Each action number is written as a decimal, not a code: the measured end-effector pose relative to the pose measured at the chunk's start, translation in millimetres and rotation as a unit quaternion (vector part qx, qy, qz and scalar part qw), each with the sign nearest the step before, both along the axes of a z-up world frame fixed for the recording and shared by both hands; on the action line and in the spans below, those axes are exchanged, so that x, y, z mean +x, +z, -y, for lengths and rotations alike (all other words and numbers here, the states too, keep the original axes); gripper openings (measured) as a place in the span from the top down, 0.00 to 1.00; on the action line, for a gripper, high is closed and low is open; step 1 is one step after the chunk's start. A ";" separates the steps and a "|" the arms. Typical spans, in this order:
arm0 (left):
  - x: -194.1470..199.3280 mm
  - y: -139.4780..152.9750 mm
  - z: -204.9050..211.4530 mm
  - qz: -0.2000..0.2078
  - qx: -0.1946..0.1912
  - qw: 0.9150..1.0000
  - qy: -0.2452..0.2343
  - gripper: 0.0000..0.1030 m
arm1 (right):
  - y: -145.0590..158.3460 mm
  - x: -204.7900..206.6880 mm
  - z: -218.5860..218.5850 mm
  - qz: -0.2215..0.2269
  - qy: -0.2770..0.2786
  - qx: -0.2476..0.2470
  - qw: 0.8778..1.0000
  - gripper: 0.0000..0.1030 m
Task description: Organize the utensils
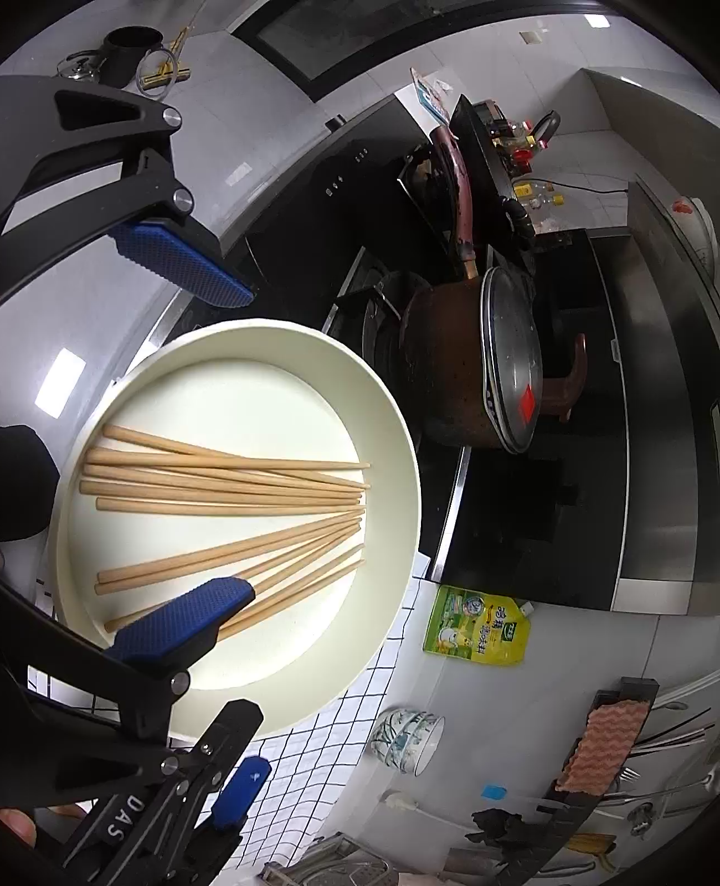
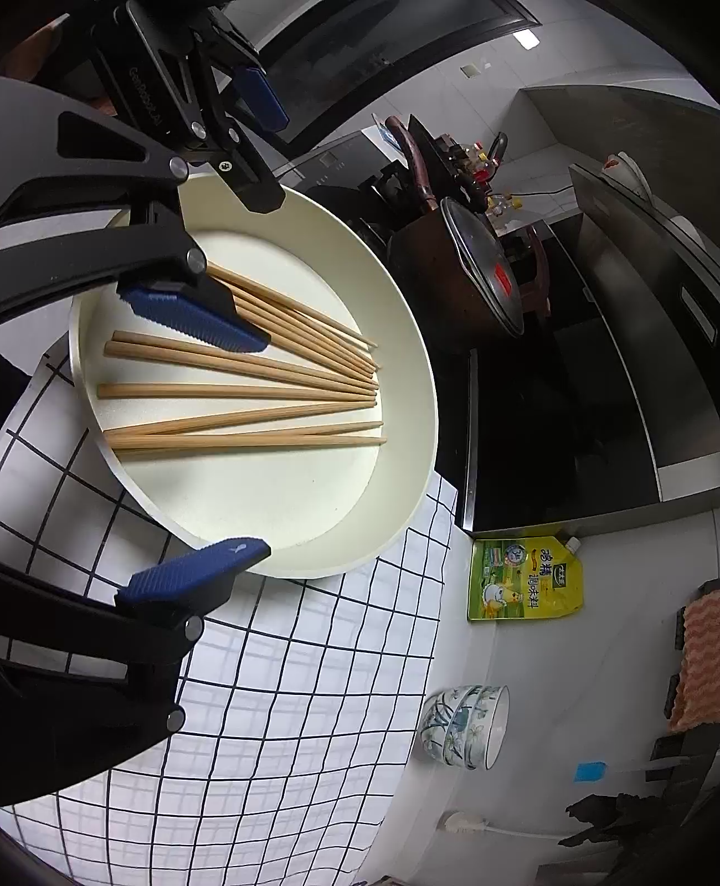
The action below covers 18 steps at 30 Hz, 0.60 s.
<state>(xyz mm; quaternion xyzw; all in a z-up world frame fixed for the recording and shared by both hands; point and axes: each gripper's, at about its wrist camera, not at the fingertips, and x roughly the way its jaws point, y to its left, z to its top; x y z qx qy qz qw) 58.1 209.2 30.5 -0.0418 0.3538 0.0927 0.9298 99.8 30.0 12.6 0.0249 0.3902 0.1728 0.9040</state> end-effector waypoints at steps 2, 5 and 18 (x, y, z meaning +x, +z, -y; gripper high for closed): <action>-0.4 0.0 -0.5 0.000 0.001 1.000 0.002 0.06 | 0.5 -0.4 0.0 0.000 -0.002 0.000 1.000 0.32; -1.3 0.1 -0.9 -0.001 0.002 1.000 0.006 0.06 | 0.7 -0.3 -0.4 0.001 -0.004 -0.003 1.000 0.30; -1.9 0.6 -3.8 -0.002 0.003 1.000 0.015 0.06 | -0.6 -0.6 0.2 -0.002 -0.007 -0.006 1.000 0.28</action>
